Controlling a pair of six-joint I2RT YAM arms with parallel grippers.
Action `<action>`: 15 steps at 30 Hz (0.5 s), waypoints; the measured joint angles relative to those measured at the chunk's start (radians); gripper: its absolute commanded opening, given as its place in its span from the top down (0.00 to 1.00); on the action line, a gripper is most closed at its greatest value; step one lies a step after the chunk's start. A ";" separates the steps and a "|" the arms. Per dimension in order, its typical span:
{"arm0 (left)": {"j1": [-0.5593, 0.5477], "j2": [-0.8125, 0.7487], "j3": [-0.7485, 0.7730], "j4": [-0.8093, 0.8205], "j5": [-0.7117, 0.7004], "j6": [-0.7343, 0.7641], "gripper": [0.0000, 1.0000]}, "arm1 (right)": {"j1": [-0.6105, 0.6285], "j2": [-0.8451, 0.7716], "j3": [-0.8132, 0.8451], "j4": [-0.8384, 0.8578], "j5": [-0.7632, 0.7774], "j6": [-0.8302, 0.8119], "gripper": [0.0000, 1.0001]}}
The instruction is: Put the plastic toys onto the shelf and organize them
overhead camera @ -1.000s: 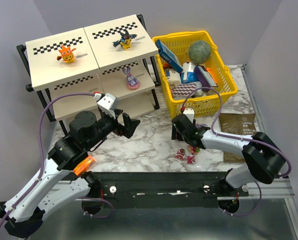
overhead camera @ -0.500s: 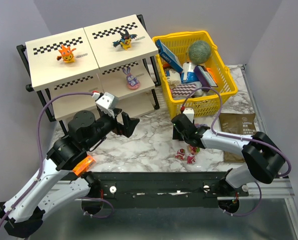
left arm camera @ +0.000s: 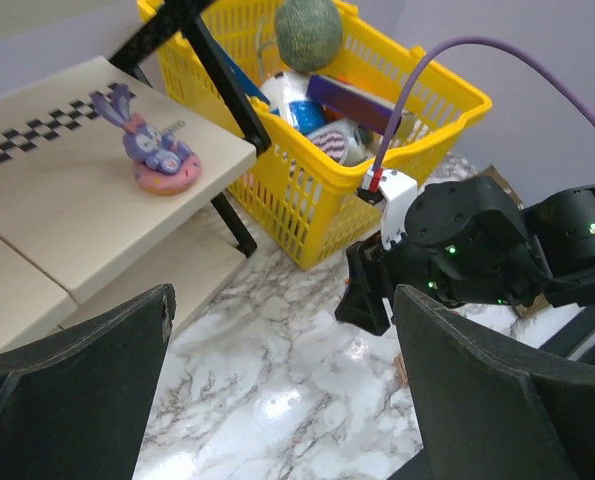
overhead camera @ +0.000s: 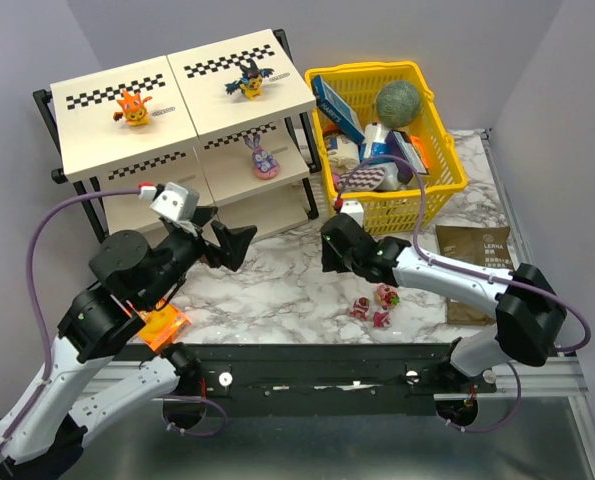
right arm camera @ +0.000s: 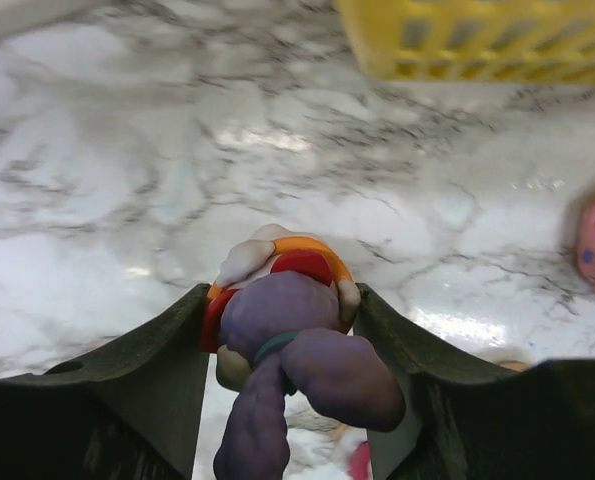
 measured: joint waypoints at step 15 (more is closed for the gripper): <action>0.000 -0.038 0.049 -0.055 -0.073 0.029 0.01 | 0.049 0.013 0.246 -0.035 -0.007 -0.004 0.75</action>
